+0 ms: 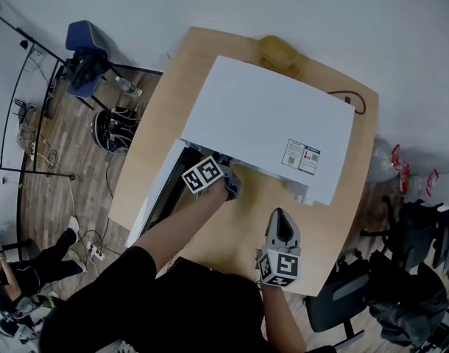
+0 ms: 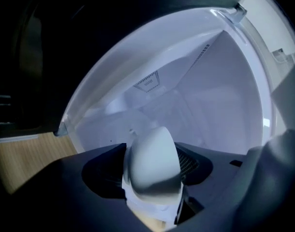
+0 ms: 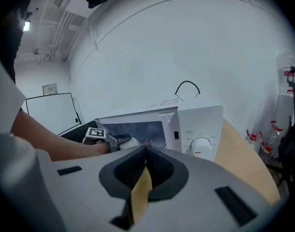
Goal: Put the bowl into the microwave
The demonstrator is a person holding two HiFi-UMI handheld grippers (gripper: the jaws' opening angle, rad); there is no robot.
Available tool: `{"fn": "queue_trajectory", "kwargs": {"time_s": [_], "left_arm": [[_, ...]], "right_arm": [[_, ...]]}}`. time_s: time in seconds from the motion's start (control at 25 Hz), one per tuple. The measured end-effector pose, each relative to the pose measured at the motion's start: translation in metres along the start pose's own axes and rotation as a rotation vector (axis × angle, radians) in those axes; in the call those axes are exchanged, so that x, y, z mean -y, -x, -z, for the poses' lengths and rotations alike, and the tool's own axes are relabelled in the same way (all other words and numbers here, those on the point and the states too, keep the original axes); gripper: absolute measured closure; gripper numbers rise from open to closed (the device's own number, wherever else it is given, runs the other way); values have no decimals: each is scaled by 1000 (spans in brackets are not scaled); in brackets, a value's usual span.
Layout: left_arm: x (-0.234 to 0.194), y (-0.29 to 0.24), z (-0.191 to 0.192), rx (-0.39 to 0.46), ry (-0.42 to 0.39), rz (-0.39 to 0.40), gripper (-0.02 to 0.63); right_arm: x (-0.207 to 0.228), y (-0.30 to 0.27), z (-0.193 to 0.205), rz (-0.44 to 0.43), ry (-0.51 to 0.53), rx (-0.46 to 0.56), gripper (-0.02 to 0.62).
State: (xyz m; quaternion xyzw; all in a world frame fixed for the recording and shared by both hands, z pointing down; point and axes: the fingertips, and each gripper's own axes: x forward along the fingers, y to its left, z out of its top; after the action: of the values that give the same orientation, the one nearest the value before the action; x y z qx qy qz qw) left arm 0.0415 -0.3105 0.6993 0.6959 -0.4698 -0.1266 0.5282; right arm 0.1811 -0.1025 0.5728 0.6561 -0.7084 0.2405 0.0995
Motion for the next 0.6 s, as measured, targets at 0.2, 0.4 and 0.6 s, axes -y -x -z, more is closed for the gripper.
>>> {"fn": "queue_trajectory", "kwargs": {"time_s": [0.2, 0.4, 0.6], "left_arm": [[-5, 0, -4, 18, -77, -47, 342], [0, -3, 0, -13, -245, -96, 314], [0, -8, 1, -18, -375, -112, 298]], "right_arm": [[-2, 0, 0, -3, -3, 1, 535], [-4, -1, 1, -11, -9, -6, 535], [-3, -2, 2, -10, -9, -13, 535]]}}
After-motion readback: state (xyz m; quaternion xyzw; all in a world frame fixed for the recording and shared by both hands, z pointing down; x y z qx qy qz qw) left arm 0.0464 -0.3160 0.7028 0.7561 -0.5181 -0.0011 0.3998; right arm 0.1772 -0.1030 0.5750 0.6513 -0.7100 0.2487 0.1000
